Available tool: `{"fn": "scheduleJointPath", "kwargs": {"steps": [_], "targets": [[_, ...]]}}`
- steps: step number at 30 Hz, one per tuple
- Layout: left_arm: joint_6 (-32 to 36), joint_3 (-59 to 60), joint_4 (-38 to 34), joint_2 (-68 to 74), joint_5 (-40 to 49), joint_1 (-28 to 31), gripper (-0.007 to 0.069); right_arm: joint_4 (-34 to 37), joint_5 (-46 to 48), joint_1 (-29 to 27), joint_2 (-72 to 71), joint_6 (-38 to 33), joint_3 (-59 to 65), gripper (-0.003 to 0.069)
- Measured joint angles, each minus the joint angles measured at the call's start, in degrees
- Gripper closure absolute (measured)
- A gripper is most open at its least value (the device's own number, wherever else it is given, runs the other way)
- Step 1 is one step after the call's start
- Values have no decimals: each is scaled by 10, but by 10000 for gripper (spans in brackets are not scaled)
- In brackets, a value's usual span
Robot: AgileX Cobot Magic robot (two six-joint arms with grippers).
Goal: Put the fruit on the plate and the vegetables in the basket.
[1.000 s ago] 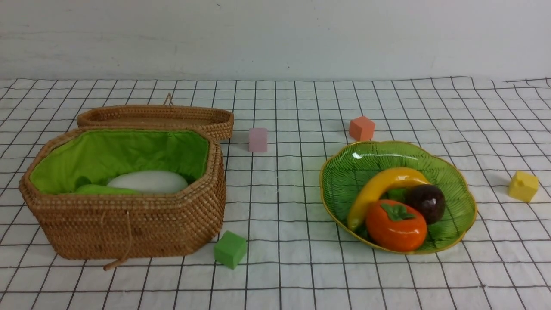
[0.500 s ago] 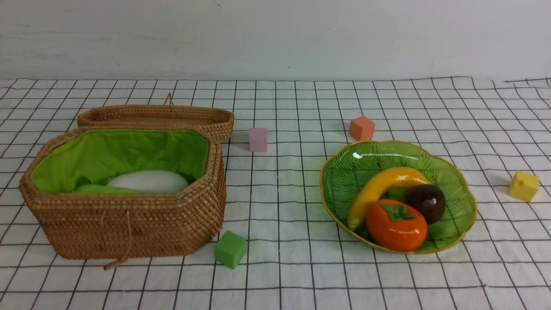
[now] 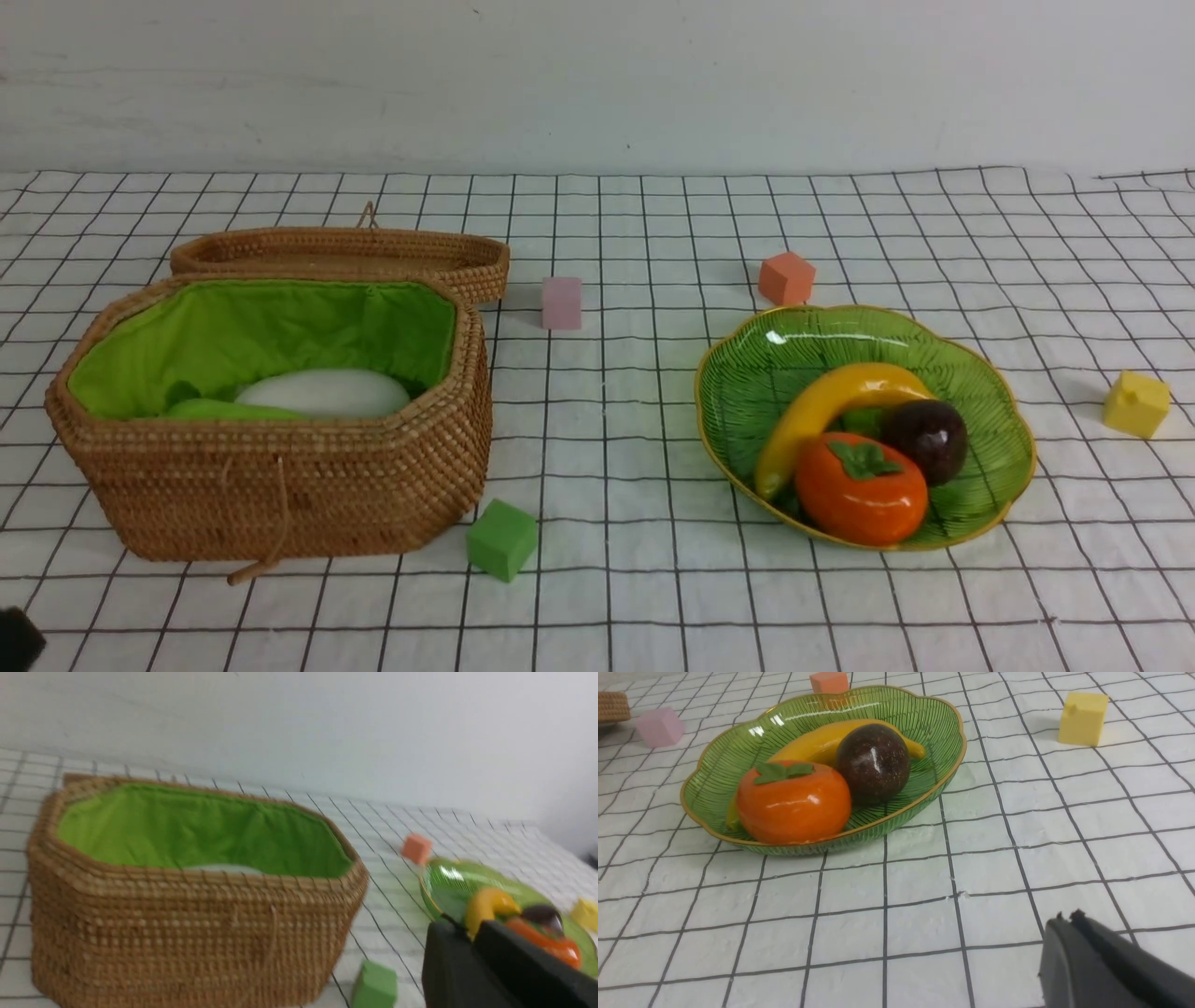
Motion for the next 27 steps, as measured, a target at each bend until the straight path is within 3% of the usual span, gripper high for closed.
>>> {"fn": "scheduleJointPath", "kwargs": {"steps": [3,5,8,12,16,27], "targets": [[0,58,-26,0,-95,62,638,1,0,-1,0,0,0,666],[0,86,-33,0,-116,87,638,1,0,-1,0,0,0,666],[3,98,-35,0,-67,104,638,1,0,-1,0,0,0,666],[40,104,-44,0,68,111,638,1,0,-2,0,0,0,664],[73,104,-53,0,85,112,638,1,0,-3,0,0,0,662],[78,104,-55,0,82,112,638,1,0,-3,0,0,0,655]]}}
